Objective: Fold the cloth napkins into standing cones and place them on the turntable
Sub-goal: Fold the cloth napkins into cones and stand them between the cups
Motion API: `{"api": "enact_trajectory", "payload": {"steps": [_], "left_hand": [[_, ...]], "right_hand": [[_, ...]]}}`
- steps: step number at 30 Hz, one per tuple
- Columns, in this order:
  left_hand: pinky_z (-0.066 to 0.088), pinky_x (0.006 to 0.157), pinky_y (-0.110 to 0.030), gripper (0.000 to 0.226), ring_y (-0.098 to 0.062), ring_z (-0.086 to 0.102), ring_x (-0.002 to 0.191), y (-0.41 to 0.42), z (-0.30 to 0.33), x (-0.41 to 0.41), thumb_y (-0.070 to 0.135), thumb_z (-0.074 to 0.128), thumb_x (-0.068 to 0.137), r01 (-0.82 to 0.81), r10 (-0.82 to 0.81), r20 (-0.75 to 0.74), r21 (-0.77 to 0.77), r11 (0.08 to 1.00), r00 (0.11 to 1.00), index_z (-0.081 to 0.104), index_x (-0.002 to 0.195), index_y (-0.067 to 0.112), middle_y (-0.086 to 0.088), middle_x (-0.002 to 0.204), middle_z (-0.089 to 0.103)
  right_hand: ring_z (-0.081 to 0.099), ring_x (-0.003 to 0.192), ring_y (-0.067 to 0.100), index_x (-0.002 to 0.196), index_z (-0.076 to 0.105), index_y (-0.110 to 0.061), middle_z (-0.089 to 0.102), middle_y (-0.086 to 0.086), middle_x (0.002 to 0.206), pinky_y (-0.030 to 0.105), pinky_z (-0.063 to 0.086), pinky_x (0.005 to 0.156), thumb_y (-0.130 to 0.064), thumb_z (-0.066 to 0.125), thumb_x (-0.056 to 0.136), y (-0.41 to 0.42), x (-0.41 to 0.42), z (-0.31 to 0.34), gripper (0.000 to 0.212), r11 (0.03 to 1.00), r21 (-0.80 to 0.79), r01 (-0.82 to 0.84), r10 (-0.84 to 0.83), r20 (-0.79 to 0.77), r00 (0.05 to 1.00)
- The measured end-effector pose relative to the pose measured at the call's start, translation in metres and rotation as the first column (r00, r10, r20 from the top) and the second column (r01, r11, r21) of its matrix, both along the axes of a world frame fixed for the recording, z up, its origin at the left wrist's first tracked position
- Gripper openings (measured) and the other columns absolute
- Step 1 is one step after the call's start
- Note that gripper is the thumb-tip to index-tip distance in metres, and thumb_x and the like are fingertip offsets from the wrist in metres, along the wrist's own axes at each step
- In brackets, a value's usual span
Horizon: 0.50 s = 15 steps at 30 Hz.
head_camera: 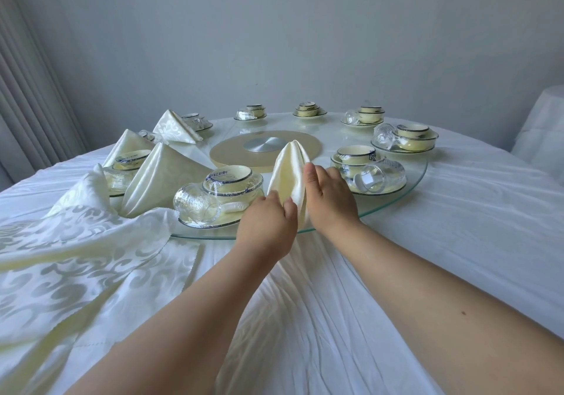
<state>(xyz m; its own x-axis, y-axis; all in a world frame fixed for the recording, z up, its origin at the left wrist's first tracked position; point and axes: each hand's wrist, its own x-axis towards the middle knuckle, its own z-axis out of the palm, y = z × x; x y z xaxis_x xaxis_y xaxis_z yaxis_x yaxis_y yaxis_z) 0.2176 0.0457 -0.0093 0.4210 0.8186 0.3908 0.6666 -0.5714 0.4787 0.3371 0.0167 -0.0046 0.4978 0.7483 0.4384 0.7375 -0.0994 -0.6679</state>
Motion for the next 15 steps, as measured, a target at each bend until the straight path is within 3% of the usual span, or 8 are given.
{"api": "enact_trajectory", "payload": {"steps": [3, 7, 12, 15], "left_hand": [[0.031, 0.066, -0.035, 0.034, -0.031, 0.049, 0.084, 0.002, 0.002, 0.0, 0.032, 0.028, 0.1, 0.015, -0.014, 0.03, -0.037, 0.999, 0.999, 0.044, 0.079, 0.011, -0.013, 0.083, 0.053], [0.026, 0.063, -0.033, 0.035, -0.027, 0.045, 0.078, 0.002, 0.003, -0.002, 0.031, 0.029, 0.101, 0.013, -0.01, 0.044, -0.055, 0.998, 0.999, 0.038, 0.07, 0.016, -0.01, 0.079, 0.052], [0.027, 0.063, -0.034, 0.036, -0.028, 0.044, 0.076, 0.004, 0.003, 0.0, 0.032, 0.029, 0.099, -0.003, 0.006, 0.041, -0.06, 0.998, 0.999, 0.035, 0.068, 0.016, -0.008, 0.075, 0.048], [0.027, 0.063, -0.034, 0.035, -0.028, 0.044, 0.077, 0.005, 0.003, 0.001, 0.033, 0.029, 0.099, -0.022, 0.023, 0.03, -0.055, 0.998, 0.999, 0.035, 0.069, 0.015, -0.008, 0.075, 0.046]], "right_hand": [[0.04, 0.127, 0.017, 0.121, 0.064, -0.034, 0.048, -0.002, 0.122, 0.036, 0.03, 0.109, -0.063, 0.006, 0.091, 0.004, -0.001, -0.002, 0.071, 0.981, 0.049, -0.188, 0.194, -0.177, 0.965], [0.037, 0.129, 0.013, 0.117, 0.067, -0.033, 0.049, -0.005, 0.125, 0.036, 0.026, 0.112, -0.061, 0.005, 0.093, 0.004, 0.002, -0.008, 0.072, 0.975, 0.033, -0.219, 0.221, -0.179, 0.959], [0.046, 0.114, 0.027, 0.1, 0.072, -0.005, 0.059, 0.01, 0.111, 0.038, 0.033, 0.101, -0.06, 0.001, 0.09, -0.003, 0.008, -0.002, 0.091, 1.0, -0.02, -0.005, 0.007, 0.071, 0.997], [0.047, 0.107, 0.03, 0.092, 0.073, -0.005, 0.058, 0.014, 0.1, 0.036, 0.034, 0.097, -0.057, 0.0, 0.088, -0.006, 0.006, 0.0, 0.09, 0.999, -0.023, 0.043, -0.038, 0.181, 0.983]]}}
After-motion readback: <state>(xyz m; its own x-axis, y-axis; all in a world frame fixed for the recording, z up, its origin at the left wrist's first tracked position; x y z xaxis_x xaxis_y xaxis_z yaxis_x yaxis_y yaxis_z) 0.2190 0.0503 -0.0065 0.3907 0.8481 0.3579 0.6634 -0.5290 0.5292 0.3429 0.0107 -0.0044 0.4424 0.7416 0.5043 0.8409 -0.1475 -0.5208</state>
